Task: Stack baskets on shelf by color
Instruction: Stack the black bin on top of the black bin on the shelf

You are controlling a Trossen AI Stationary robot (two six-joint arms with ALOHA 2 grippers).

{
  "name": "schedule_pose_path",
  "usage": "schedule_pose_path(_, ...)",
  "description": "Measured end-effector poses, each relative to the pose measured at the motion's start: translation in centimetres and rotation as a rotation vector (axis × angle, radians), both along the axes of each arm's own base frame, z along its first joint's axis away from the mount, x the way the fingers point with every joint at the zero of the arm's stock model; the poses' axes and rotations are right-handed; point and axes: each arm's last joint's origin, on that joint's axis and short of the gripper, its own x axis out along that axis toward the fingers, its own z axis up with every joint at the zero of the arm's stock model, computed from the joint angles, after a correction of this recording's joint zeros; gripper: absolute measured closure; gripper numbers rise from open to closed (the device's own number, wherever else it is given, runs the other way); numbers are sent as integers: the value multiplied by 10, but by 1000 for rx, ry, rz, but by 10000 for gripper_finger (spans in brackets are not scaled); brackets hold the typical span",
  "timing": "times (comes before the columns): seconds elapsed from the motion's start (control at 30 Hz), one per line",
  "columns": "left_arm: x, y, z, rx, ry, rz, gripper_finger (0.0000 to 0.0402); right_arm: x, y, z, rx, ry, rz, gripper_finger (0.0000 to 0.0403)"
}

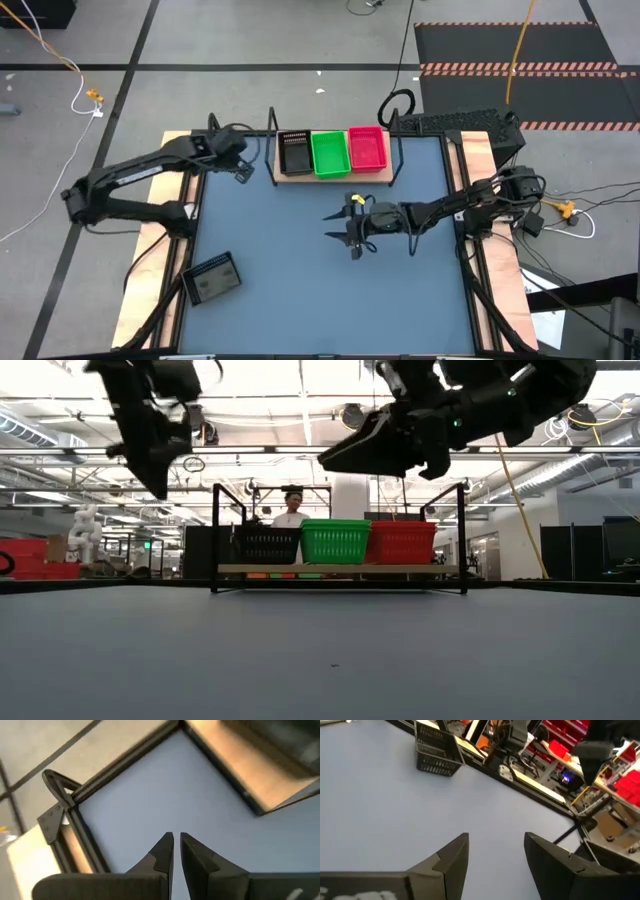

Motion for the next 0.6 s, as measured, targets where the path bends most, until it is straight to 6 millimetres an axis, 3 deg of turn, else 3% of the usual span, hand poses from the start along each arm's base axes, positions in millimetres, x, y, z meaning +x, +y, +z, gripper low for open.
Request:
schedule_pose_path(0.23,-13,-42,17,-21,-229,30,366,-1,9,2,-6,-17,32,218)
schedule_pose_path(0.4,-6,-78,2,-216,-299,-58,366,-1,14,2,-39,-18,58,218)
schedule_pose_path(0.6,6,-136,-22,-399,-272,-147,366,-2,18,3,-42,-29,72,218)
